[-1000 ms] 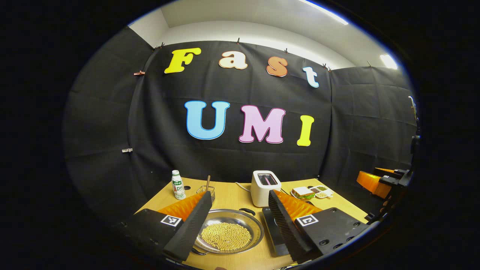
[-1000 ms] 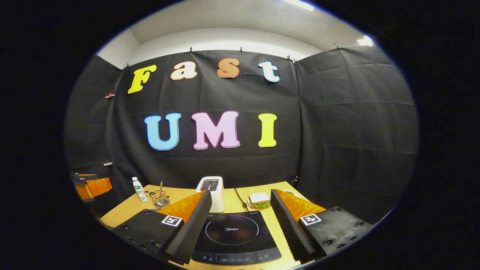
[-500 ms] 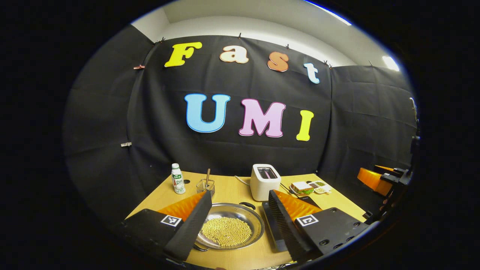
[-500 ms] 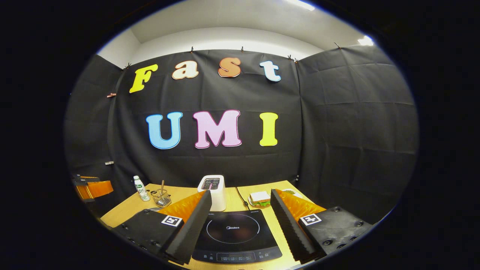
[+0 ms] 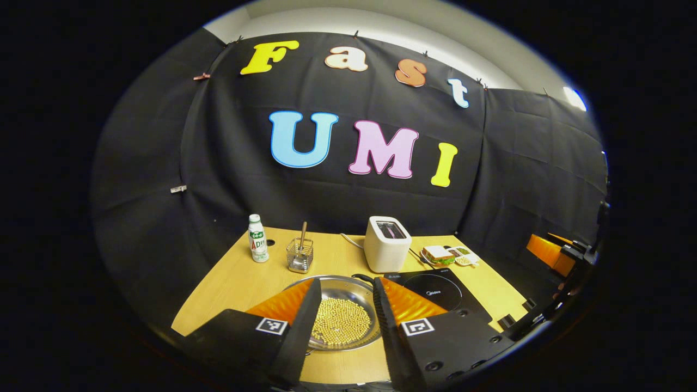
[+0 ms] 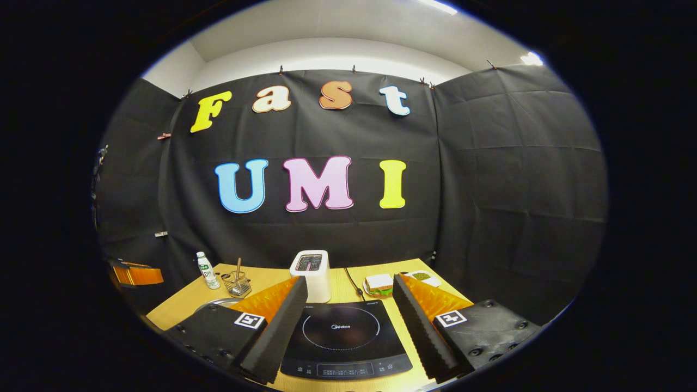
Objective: First push the handle of the pot to place it horizontally, then grasp the pot with both hands and set it on the induction cooktop.
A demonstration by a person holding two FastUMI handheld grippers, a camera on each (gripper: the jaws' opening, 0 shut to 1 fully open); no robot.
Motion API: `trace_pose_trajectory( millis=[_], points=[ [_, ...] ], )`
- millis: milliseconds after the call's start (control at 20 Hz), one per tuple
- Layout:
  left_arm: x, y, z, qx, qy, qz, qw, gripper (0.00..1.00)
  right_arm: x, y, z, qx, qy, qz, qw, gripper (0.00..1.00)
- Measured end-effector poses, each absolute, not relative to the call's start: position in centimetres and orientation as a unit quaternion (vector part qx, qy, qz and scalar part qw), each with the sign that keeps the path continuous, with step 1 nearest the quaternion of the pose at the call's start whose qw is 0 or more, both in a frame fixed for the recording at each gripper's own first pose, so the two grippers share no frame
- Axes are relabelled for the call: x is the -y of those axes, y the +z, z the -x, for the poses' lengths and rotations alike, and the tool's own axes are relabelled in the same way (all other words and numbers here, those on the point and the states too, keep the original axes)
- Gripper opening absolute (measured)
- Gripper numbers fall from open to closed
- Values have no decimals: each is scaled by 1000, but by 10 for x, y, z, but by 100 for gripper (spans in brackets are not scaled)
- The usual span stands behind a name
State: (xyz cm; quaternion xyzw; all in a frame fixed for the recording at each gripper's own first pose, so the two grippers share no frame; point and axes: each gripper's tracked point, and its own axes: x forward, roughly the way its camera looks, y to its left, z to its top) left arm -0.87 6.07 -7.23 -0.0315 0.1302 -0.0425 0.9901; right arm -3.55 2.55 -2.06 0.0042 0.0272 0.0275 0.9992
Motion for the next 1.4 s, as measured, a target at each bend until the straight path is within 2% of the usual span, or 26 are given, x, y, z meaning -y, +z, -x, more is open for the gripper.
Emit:
trace_pose_trajectory(
  millis=[150, 200, 250, 300, 350, 400, 450, 550, 600, 950, 1350, 1400],
  points=[
    [-71, -86, 10, -148, -51, 37, 987, 47, -27, -20, 36, -27, 28, -3, 999, 98],
    [-75, -91, 9, -155, -51, 34, 986, 50, -27, -20, 37, -27, 29, -1, 999, 98],
    [-77, -100, 9, -166, -53, 31, 984, 32, -27, -21, 38, -28, 29, 0, 999, 98],
    [-80, -106, 10, -175, -55, 27, 983, 29, -29, -22, 39, -28, 30, 1, 999, 98],
    [-84, -113, 11, -183, -56, 24, 981, 13, -30, -21, 40, -28, 31, 1, 999, 98],
    [-88, -120, 11, -192, -56, 24, 979, 15, -30, -21, 39, -29, 31, 1, 999, 96],
    [-91, -133, 11, -209, -54, 24, 976, 9, -31, -22, 40, -30, 32, 1, 999, 98],
    [-99, -153, 16, -238, -47, 27, 970, 5, -31, -23, 41, -32, 32, 2, 999, 98],
    [-101, -159, 19, -247, -49, 36, 967, 5, -32, -25, 42, -33, 32, 3, 999, 100],
    [-94, -208, 28, -303, -79, 58, 948, 5, -33, -38, 46, -53, 30, -1, 998, 98],
    [-92, -267, 26, -366, -99, 21, 925, 5, -42, -49, 42, -70, 37, -10, 997, 96],
    [-93, -274, 26, -374, -101, 13, 922, 5, -40, -51, 41, -72, 35, -11, 997, 98]
  ],
)
